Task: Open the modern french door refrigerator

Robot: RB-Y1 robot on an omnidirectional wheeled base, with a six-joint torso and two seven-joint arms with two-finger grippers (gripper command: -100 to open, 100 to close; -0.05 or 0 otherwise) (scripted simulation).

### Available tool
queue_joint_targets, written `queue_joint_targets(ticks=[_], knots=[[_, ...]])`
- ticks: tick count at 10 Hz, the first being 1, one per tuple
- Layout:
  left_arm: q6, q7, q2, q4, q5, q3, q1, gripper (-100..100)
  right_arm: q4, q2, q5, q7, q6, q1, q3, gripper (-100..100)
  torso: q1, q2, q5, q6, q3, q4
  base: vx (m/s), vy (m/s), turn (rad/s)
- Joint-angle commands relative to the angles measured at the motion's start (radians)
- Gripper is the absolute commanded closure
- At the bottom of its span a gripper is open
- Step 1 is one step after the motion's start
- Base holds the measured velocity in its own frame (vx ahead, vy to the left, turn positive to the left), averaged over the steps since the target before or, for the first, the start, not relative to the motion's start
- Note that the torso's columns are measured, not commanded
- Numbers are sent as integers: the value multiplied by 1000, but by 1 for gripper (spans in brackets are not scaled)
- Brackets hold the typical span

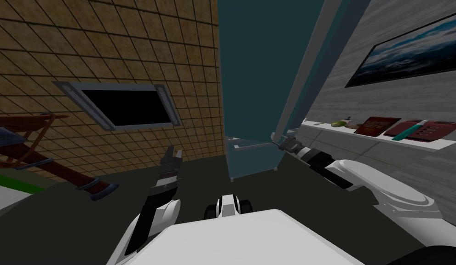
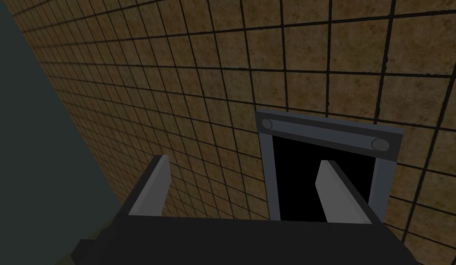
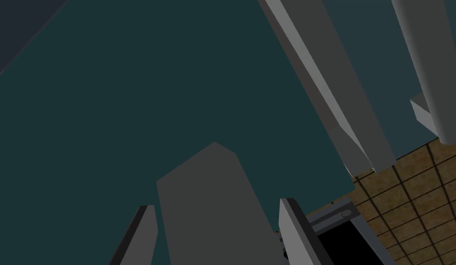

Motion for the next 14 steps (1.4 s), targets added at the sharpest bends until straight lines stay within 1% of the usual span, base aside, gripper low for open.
queue_joint_targets(ticks=[1,3,4,5,6,7,9,10,11,12,13,14], knots=[[0,0,0,0,0,0,0,0,14,-2,1,-4,20,13,-12,100,-1,-3,1,-3,-2,0,-50,218,-81],[0,0,0,0,0,0,0,0,33,-7,4,-9,47,24,-27,100,2,-4,1,-2,-3,-1,-48,248,-131],[0,0,0,0,0,0,0,0,33,-7,4,-9,47,24,-27,100,1,-4,1,-1,-3,0,-56,204,-66],[0,0,0,0,0,0,0,0,42,-9,5,-11,61,30,-35,100,0,-3,1,-4,-3,0,-58,173,-56],[0,0,0,0,0,0,0,0,52,-11,6,-13,75,35,-43,100,-1,-3,2,-3,-3,0,-53,254,-124],[0,0,0,0,0,0,0,0,61,-14,8,-15,89,41,-51,100,4,-3,1,-1,-2,-1,-44,274,-142],[0,0,0,0,0,0,0,0,62,-12,8,-14,90,42,-53,100,0,-1,2,-3,-2,1,-49,154,-49],[0,0,0,0,0,0,0,0,73,-12,8,-16,104,51,-59,100,-6,-3,2,-3,-3,2,7,119,-76],[0,0,0,0,0,0,0,0,82,-13,8,-17,117,57,-66,100,-4,-4,2,1,-4,2,32,254,-115],[0,0,0,0,0,0,0,0,92,-15,8,-18,131,64,-73,100,3,-3,0,2,-2,-1,16,297,-150],[0,0,0,0,0,0,0,0,101,-16,8,-19,144,70,-81,100,5,-1,1,0,-1,-1,2,305,-142],[0,0,0,0,0,0,0,0,101,-16,8,-19,144,70,-81,100,4,-1,1,-2,-1,0,-17,231,-78]])
